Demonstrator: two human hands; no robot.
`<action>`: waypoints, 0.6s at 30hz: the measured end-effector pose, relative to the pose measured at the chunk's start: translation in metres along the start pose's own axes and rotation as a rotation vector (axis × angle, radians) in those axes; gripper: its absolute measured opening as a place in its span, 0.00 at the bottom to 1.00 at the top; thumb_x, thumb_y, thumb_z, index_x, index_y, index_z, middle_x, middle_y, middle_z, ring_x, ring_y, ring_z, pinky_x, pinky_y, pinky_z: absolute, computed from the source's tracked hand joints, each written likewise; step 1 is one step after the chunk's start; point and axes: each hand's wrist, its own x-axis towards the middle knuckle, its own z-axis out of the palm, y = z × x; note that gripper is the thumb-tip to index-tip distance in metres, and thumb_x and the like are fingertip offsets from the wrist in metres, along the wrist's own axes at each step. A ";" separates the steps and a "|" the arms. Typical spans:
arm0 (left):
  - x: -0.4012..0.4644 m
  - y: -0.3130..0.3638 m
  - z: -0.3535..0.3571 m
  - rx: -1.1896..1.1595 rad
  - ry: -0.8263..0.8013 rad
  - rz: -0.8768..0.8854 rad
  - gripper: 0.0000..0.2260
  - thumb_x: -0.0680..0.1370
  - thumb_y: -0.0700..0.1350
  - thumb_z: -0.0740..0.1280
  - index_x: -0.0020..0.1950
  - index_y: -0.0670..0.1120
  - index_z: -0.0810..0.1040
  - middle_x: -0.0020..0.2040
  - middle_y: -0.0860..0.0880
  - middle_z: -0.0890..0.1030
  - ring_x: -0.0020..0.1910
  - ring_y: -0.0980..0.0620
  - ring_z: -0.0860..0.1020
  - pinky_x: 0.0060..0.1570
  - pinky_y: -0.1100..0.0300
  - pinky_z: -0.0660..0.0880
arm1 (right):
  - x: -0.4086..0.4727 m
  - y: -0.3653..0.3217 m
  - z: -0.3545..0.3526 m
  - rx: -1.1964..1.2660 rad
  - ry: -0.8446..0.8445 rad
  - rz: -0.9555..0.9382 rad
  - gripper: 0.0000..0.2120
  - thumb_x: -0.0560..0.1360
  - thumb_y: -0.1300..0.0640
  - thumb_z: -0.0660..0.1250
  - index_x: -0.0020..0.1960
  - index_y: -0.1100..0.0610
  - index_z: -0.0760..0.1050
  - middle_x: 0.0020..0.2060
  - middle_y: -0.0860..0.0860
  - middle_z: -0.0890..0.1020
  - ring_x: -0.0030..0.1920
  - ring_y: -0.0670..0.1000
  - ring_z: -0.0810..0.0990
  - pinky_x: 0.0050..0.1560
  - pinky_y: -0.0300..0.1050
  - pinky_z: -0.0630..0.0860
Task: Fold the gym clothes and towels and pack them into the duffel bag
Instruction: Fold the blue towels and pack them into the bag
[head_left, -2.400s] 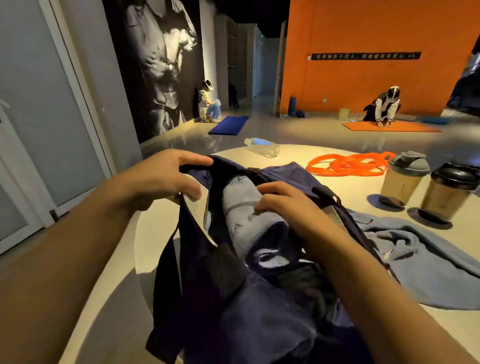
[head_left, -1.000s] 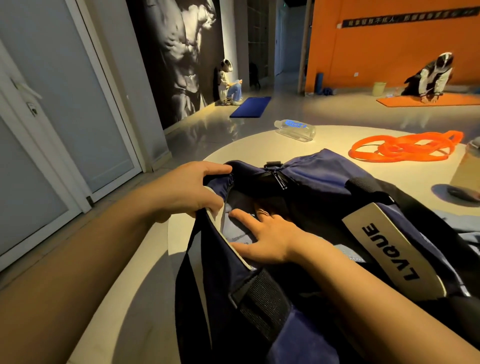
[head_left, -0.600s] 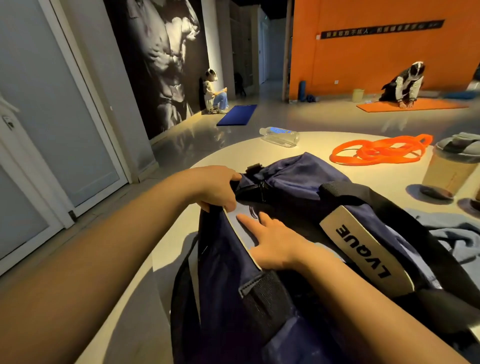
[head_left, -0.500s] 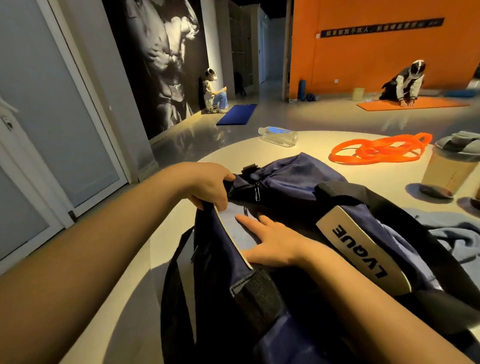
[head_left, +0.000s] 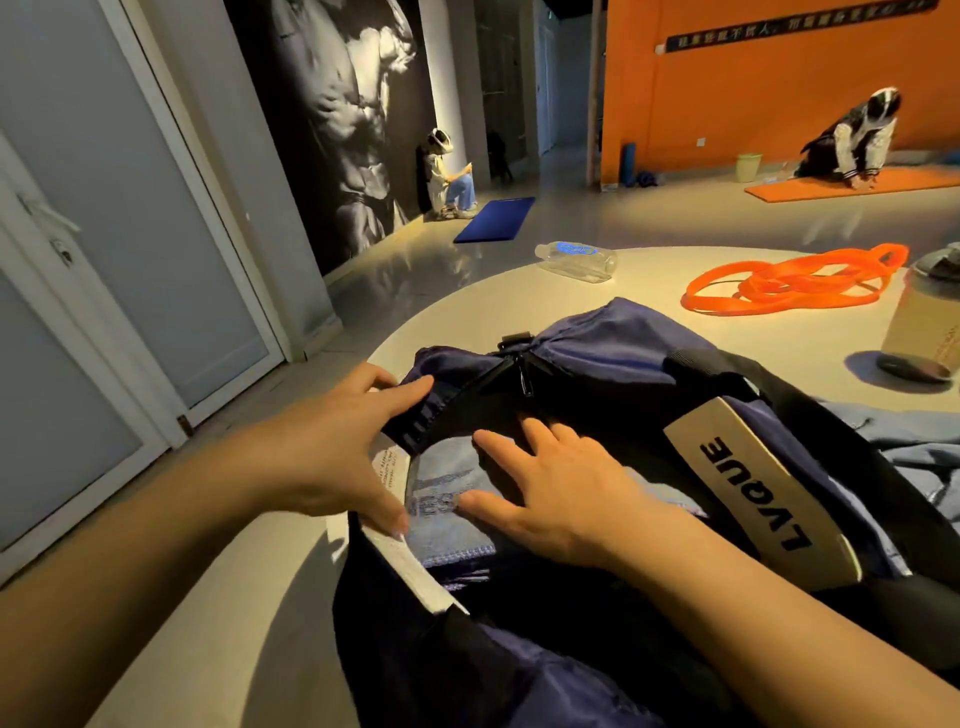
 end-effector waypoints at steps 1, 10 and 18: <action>-0.006 -0.005 0.005 -0.043 0.017 0.006 0.50 0.68 0.47 0.78 0.77 0.60 0.45 0.71 0.58 0.55 0.65 0.57 0.62 0.55 0.69 0.70 | -0.005 -0.004 0.005 -0.019 0.046 -0.035 0.33 0.75 0.29 0.43 0.76 0.41 0.45 0.76 0.56 0.53 0.74 0.59 0.55 0.72 0.55 0.56; 0.011 -0.009 0.007 -0.398 0.277 0.079 0.41 0.68 0.39 0.77 0.75 0.55 0.61 0.69 0.56 0.64 0.59 0.59 0.65 0.47 0.72 0.66 | 0.005 -0.019 0.031 -0.047 0.085 -0.041 0.38 0.70 0.29 0.34 0.77 0.42 0.45 0.77 0.59 0.48 0.76 0.59 0.45 0.73 0.58 0.42; -0.037 0.009 0.076 -0.819 0.435 0.205 0.35 0.66 0.63 0.70 0.66 0.79 0.53 0.64 0.76 0.62 0.64 0.69 0.66 0.61 0.64 0.68 | -0.108 0.018 0.013 0.023 0.491 -0.173 0.20 0.77 0.43 0.54 0.65 0.47 0.72 0.63 0.46 0.75 0.65 0.48 0.72 0.71 0.46 0.61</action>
